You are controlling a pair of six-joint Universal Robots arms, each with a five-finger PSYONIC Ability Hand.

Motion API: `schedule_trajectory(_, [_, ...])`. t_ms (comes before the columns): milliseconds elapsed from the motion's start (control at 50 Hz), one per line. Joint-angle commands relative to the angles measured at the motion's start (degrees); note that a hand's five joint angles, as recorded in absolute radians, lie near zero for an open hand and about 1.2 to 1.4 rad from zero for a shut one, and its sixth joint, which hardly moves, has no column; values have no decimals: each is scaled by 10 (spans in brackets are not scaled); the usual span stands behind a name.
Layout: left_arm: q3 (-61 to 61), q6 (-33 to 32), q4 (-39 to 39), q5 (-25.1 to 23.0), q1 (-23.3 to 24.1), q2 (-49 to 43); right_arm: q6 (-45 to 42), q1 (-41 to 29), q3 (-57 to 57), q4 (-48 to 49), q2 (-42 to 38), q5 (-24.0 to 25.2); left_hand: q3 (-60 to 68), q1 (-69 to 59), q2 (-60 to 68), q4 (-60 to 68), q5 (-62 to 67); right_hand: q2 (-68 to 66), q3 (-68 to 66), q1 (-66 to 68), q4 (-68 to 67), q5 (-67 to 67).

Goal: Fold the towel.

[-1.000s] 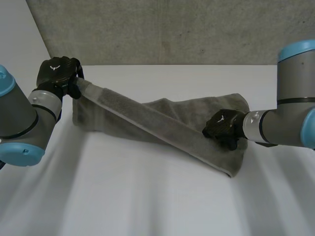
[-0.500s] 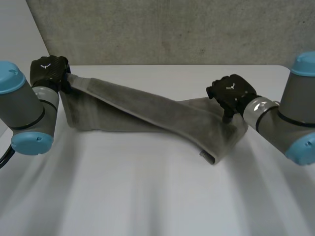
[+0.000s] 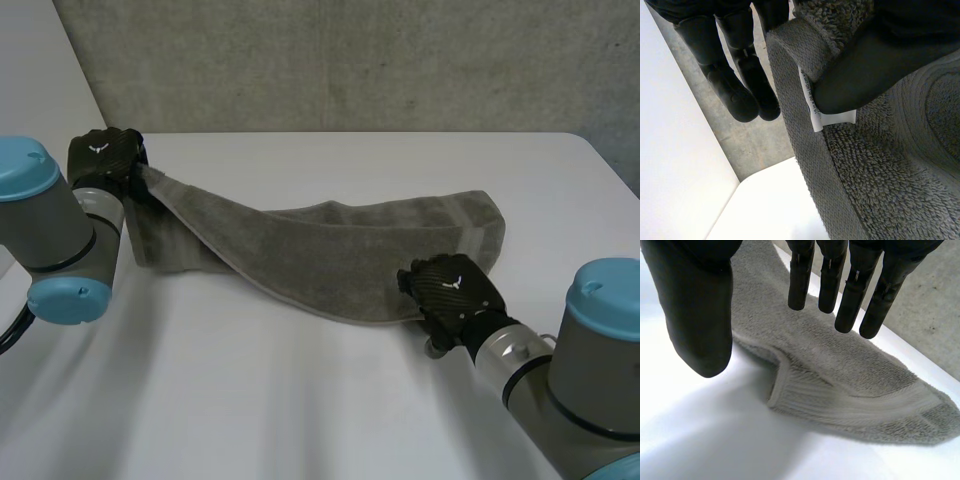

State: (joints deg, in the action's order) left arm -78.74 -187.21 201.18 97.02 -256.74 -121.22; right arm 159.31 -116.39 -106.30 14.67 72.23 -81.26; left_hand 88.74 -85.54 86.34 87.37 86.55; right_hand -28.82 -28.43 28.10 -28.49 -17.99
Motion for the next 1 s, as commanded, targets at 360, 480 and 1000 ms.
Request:
schedule_trajectory(360, [-8, 0, 0, 0, 6, -3, 5, -23, 129, 55, -154, -64, -87, 55, -63, -74, -166, -57, -60, 64, -60, -65])
schedule_trajectory(480, [-9, 0, 0, 0, 6, -3, -14, -22, 165, 52, -180, -98, -87, 55, -63, -74, -166, -181, -184, 188, -184, -189])
schedule_trajectory(1000, [-11, 2, -8, -1, 31, 45, -106, 59, 223, -122, -55, -79, -87, 55, -63, -74, -166, -512, -516, 519, -515, -520])
